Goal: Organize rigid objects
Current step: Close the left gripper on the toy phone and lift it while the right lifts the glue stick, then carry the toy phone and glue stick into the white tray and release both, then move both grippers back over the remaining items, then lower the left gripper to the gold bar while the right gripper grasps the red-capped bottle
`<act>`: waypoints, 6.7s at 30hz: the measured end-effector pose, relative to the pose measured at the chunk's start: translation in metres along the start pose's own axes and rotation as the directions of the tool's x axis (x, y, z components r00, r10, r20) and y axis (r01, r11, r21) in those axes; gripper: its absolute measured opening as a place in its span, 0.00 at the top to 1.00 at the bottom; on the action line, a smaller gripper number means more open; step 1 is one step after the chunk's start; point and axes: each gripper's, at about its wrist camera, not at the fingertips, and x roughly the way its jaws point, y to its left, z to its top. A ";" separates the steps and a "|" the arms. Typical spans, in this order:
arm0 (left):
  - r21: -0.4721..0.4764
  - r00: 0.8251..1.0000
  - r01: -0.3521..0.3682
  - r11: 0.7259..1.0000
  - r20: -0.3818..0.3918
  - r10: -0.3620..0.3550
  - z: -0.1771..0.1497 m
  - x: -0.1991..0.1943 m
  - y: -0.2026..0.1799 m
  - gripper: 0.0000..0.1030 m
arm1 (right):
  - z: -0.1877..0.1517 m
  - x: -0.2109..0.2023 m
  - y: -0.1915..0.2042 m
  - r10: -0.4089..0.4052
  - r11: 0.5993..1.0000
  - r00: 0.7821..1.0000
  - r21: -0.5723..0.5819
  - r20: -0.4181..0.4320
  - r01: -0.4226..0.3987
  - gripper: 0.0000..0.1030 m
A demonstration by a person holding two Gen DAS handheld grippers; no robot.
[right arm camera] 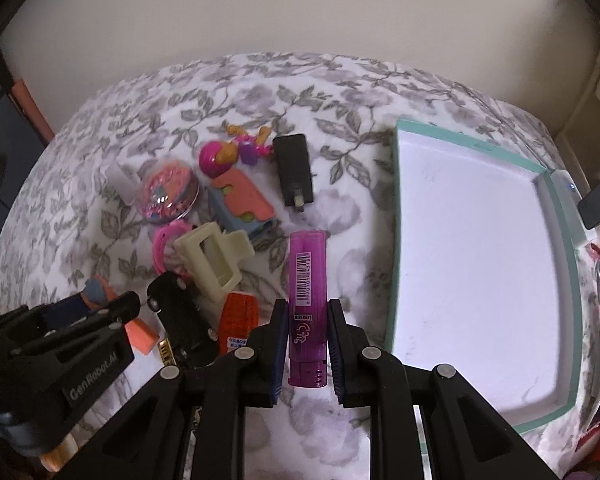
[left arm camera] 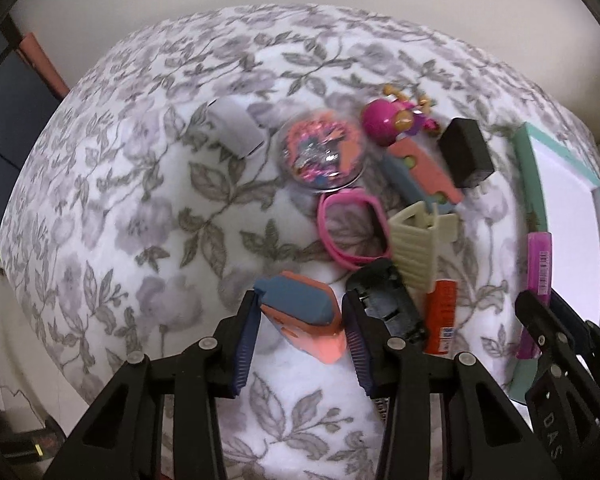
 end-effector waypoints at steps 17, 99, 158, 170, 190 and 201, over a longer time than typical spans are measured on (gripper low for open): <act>-0.011 0.992 0.114 0.993 0.059 -0.114 -0.002 -0.014 -0.012 0.67 | 0.008 -0.002 -0.061 -0.014 0.985 1.000 0.172 0.025 0.009 0.81; 0.278 0.946 0.318 0.907 -0.026 -0.323 0.086 0.002 -0.239 0.68 | 0.032 0.045 -0.224 -0.167 0.891 0.986 0.427 -0.006 0.153 0.80; -0.107 0.898 0.334 0.936 0.336 -0.282 0.000 -0.076 0.007 0.08 | -0.003 -0.098 -0.084 -0.063 0.975 0.966 0.221 0.252 0.006 0.00; -0.204 0.945 0.272 0.941 0.240 -0.221 -0.002 -0.052 0.040 0.08 | 0.001 -0.074 -0.022 0.044 0.993 0.981 0.098 0.188 -0.064 0.00; -0.281 0.984 0.113 0.953 -0.103 -0.147 -0.022 0.014 0.041 0.08 | -0.031 0.007 -0.017 0.107 0.987 0.989 0.132 -0.104 -0.093 0.15; -0.245 0.973 0.136 0.960 -0.151 -0.177 -0.028 0.022 0.023 0.23 | -0.036 0.020 0.004 0.114 0.993 0.980 0.055 -0.164 -0.107 0.23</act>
